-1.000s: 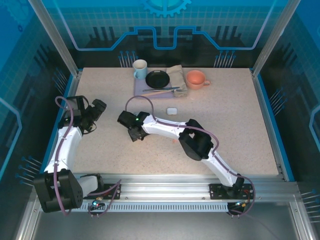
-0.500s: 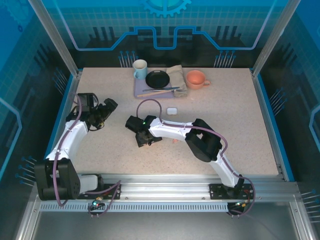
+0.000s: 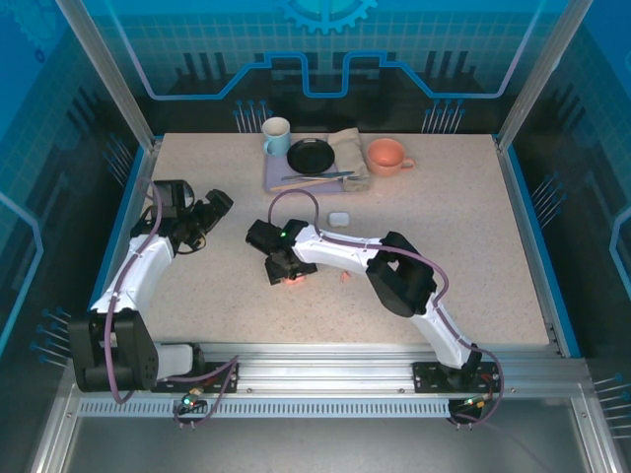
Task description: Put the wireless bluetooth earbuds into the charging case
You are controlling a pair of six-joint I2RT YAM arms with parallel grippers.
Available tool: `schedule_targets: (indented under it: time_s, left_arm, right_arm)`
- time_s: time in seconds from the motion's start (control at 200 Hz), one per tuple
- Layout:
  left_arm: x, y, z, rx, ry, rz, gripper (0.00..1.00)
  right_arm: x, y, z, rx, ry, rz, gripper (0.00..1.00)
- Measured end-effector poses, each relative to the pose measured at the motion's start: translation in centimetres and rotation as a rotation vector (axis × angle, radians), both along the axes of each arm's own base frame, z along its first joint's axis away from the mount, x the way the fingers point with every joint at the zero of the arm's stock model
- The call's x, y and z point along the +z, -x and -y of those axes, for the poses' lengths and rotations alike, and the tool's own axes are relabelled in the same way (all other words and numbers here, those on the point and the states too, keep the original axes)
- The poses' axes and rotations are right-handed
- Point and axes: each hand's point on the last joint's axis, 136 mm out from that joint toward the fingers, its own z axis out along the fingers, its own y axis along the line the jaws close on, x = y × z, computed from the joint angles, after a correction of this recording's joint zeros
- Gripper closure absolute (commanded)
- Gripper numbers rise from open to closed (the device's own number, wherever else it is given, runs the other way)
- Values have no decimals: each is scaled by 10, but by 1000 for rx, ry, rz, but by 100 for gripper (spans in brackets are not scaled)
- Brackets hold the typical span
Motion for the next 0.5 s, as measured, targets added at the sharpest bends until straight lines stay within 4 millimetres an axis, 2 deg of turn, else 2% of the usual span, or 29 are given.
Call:
schedule_targets:
  time_s: [0.2, 0.345, 0.5]
  left_arm:
    - [-2, 0, 0, 0, 0, -4, 1]
    - [-1, -2, 0, 0, 0, 2, 1]
    - [-1, -2, 0, -1, 0, 2, 1]
  right_arm:
    - [-11, 4, 1, -2, 16, -28, 27]
    - [-11, 4, 0, -8, 10, -32, 27]
    - [-12, 4, 0, -11, 5, -39, 33]
